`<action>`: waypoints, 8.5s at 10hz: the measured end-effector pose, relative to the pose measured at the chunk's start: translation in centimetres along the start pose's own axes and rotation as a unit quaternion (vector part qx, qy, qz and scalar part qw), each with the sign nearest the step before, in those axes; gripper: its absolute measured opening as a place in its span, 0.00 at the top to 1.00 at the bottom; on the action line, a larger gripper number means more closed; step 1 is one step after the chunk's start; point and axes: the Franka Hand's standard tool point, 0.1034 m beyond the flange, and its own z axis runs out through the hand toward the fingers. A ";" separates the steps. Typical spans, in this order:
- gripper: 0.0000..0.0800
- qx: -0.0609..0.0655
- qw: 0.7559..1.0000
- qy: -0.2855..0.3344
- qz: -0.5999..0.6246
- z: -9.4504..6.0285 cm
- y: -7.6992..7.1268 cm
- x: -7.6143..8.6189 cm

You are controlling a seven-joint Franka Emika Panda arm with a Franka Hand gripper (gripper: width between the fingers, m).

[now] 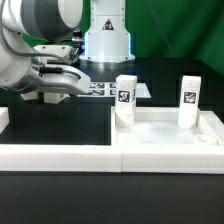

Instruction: Assemble square table

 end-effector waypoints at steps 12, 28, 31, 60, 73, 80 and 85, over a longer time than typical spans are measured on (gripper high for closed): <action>0.64 0.000 1.000 -0.002 0.000 -0.3 0.1 -0.2; 0.64 -0.098 0.911 0.377 -0.135 -19.0 -13.6 -5.5; 0.64 -0.077 0.857 0.493 -0.131 -21.0 -22.2 -4.3; 0.64 -0.042 0.745 0.654 -0.125 -14.1 -34.0 1.0; 0.64 -0.050 0.734 0.666 -0.120 -12.1 -33.8 3.4; 0.20 -0.047 0.731 0.670 -0.117 -12.1 -33.8 3.3; 0.19 -0.062 0.733 0.665 -0.130 -12.5 -33.4 3.2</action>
Offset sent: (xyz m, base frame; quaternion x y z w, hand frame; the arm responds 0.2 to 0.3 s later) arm 0.0000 0.0000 0.0000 0.0000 0.0000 0.0000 1.0000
